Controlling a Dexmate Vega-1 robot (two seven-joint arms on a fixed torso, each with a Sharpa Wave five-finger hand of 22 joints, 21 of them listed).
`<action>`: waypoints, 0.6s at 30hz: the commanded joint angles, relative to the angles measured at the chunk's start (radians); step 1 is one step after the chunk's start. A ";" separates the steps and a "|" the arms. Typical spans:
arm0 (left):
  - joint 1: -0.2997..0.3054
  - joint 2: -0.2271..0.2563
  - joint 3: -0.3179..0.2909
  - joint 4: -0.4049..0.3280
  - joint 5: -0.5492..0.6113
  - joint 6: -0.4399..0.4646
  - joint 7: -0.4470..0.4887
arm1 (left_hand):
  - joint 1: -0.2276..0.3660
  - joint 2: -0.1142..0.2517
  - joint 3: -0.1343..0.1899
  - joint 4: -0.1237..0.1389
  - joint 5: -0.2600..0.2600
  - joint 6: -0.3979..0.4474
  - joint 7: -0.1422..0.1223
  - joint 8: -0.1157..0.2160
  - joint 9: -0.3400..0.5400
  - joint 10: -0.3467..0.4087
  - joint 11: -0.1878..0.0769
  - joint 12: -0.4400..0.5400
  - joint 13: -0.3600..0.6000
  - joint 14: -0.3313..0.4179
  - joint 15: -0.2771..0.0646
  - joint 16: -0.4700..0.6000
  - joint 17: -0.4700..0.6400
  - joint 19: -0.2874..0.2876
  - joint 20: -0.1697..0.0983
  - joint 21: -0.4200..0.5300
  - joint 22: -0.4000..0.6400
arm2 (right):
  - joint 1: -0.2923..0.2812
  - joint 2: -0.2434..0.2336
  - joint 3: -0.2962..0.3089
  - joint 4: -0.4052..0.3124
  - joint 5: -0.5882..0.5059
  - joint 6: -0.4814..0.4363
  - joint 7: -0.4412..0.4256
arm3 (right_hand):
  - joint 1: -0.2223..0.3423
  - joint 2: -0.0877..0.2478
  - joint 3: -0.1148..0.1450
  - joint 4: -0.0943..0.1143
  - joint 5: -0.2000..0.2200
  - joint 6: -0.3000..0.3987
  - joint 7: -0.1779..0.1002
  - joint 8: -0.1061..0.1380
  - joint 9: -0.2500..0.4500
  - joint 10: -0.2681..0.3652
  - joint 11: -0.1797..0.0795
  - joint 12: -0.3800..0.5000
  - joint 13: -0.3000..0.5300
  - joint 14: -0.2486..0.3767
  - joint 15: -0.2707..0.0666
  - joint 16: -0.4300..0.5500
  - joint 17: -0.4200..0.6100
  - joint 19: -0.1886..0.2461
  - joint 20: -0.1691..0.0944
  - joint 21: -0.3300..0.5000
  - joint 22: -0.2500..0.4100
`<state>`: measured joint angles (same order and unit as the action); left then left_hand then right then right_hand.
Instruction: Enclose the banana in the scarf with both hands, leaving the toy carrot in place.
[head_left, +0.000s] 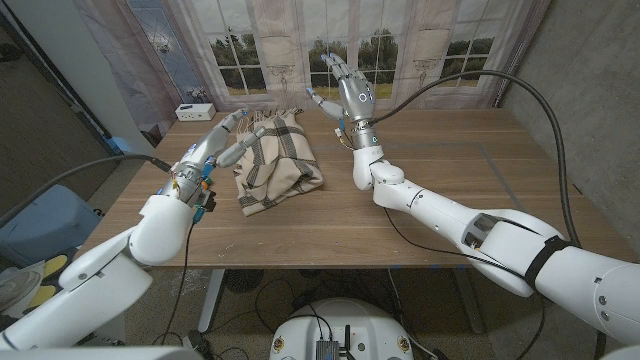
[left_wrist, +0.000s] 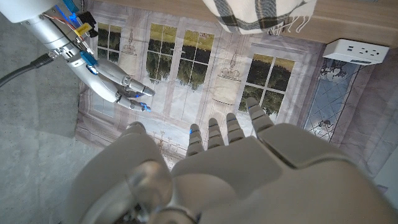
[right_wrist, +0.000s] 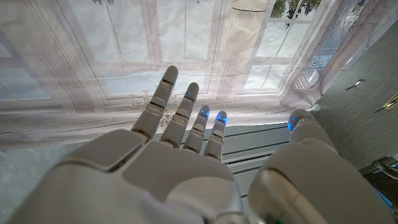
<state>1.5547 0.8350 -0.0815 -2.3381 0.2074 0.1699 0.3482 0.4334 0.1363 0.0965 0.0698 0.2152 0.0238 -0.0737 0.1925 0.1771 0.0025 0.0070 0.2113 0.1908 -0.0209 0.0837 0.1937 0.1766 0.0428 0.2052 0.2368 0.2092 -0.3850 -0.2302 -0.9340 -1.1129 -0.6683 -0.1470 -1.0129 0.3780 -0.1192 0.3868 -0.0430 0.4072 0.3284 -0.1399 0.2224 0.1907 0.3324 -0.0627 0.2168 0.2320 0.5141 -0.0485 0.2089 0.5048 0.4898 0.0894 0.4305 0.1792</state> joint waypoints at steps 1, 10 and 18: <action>-0.132 -0.077 0.058 0.230 -0.067 -0.279 -0.001 | 0.006 0.010 0.013 -0.003 -0.004 0.007 -0.014 0.002 0.002 0.010 -0.009 0.005 0.003 0.010 -0.008 0.003 0.003 0.012 0.000 0.007 -0.001 | -0.101 -0.099 0.120 -0.246 0.289 0.109 0.295 | 0.003 0.019 0.012 0.000 -0.012 0.046 0.018 0.013 0.000 0.025 0.037 0.012 0.000 -0.005 -0.074 0.006 -0.003 -0.011 0.016 -0.013 0.005; -0.252 -0.074 0.114 0.402 -0.196 -0.449 -0.096 | 0.011 0.011 0.018 -0.009 -0.006 0.023 -0.019 0.006 0.002 0.023 -0.011 0.010 0.002 0.019 -0.015 0.003 0.002 0.018 -0.004 0.009 -0.001 | -0.169 -0.150 0.210 -0.364 0.465 0.137 0.502 | 0.021 0.038 0.020 -0.013 -0.031 0.066 0.042 0.010 0.000 0.038 0.071 0.011 -0.001 -0.035 -0.047 0.002 -0.006 -0.034 0.038 -0.028 0.007; -0.392 -0.073 0.191 0.604 -0.348 -0.620 -0.229 | 0.014 0.012 0.022 -0.012 -0.009 0.040 -0.016 0.008 0.001 0.036 -0.006 0.013 0.002 0.029 -0.022 0.003 0.002 0.022 -0.004 0.010 -0.002 | -0.241 -0.156 0.303 -0.393 0.665 0.209 0.610 | 0.037 0.057 0.021 -0.026 -0.053 0.066 0.059 0.002 0.000 0.029 0.107 0.004 -0.001 -0.056 -0.027 0.004 -0.008 -0.045 0.068 -0.037 0.008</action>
<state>1.3228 0.7666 0.0266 -1.9686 0.0294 -0.2358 0.2582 0.4413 0.1442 0.1072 0.0592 0.2085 0.0501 -0.0892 0.1925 0.1771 0.0264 -0.0014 0.2188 0.1906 -0.0002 0.0631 0.1937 0.1768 0.0571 0.1980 0.2405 0.2044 -0.5343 -0.3572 -0.7476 -1.4239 -0.2466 -0.0167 -0.5743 0.4107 -0.0707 0.4047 -0.0608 0.3618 0.3894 -0.0909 0.2307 0.1908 0.3588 0.0293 0.2235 0.2275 0.4682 -0.0475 0.2089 0.4958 0.4407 0.1392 0.3961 0.1842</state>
